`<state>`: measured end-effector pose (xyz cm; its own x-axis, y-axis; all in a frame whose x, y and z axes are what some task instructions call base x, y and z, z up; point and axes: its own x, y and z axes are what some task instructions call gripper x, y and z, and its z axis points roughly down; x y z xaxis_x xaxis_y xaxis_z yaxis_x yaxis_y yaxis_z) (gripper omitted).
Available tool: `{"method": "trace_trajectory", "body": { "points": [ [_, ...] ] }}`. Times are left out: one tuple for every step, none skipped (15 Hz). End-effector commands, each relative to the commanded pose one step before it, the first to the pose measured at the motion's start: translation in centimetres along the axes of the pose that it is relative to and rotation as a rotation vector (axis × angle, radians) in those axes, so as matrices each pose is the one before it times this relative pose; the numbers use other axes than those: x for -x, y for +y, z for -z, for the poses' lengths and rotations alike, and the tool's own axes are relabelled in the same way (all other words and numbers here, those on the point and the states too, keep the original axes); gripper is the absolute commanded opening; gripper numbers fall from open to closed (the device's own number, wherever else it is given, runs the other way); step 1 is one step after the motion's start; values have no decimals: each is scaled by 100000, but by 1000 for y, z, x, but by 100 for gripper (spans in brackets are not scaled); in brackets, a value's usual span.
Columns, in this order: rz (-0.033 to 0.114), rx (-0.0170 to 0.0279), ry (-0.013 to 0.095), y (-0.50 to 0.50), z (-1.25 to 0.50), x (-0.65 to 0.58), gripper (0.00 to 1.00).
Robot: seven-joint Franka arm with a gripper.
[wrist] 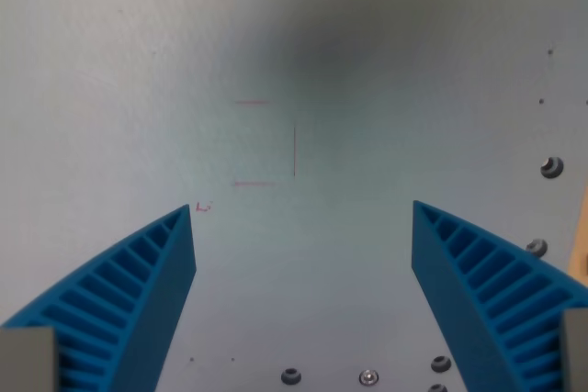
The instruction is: Move in base positive x
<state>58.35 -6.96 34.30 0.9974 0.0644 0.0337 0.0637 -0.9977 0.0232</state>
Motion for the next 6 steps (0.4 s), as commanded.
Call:
{"method": "trace_trajectory", "body": {
  "points": [
    [-330,-2150,-4181,166,299,-1773,100],
    [0,0,0,64,-38,-500,100],
    [0,0,0,64,-40,-500,100],
    [0,0,0,64,-42,-500,100],
    [0,0,0,65,-44,-500,100],
    [0,0,0,65,-47,-500,100]
  ]
}}
